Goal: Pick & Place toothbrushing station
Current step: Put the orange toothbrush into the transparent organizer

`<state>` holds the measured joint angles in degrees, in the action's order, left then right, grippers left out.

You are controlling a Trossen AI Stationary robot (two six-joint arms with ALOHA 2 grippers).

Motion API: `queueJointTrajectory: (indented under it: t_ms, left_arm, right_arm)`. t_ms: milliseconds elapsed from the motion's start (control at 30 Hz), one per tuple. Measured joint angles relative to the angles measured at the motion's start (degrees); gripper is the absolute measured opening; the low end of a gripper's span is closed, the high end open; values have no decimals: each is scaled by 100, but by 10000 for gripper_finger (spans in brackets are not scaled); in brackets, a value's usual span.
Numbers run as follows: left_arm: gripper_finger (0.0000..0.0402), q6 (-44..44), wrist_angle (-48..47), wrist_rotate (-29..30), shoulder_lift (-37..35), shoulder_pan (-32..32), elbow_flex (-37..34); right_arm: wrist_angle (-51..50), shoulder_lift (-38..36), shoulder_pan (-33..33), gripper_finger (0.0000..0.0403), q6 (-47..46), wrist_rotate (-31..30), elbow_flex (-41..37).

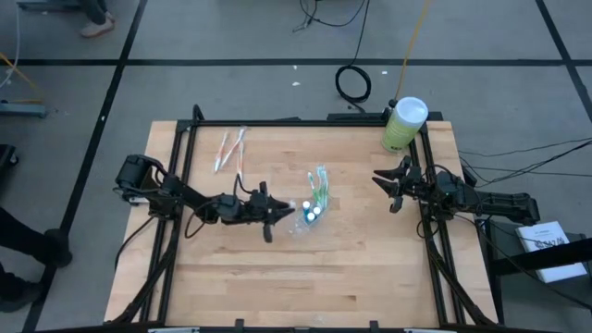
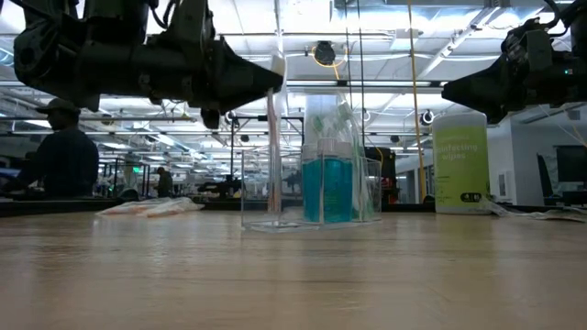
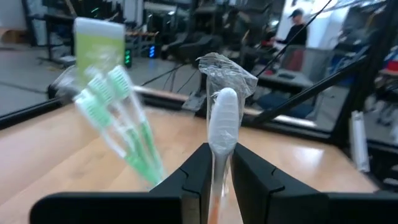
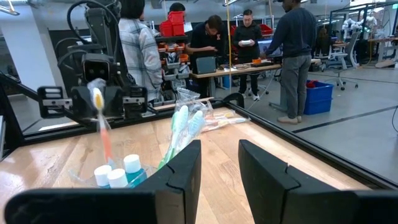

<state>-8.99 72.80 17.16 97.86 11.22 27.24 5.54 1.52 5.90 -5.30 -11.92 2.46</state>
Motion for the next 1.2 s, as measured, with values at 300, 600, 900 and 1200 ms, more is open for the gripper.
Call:
queueJointTrajectory:
  t_ms: [300, 600, 900, 1200]
  left_arm:
    - [62, 30, -454, 533, 0, 0, -2]
    - [63, 145, -278, 584, 0, -32, -2]
    - [77, 87, -225, 742, -4, -33, 2]
    - [185, -31, -207, 751, -4, -33, 2]
  right_arm:
    - [0, 0, 0, 98, 0, 0, 0]
    - [0, 0, -1, 98, 0, 0, 0]
    - [0, 0, 0, 98, 0, 0, -2]
    - [0, 0, 1, 98, 0, 0, -7]
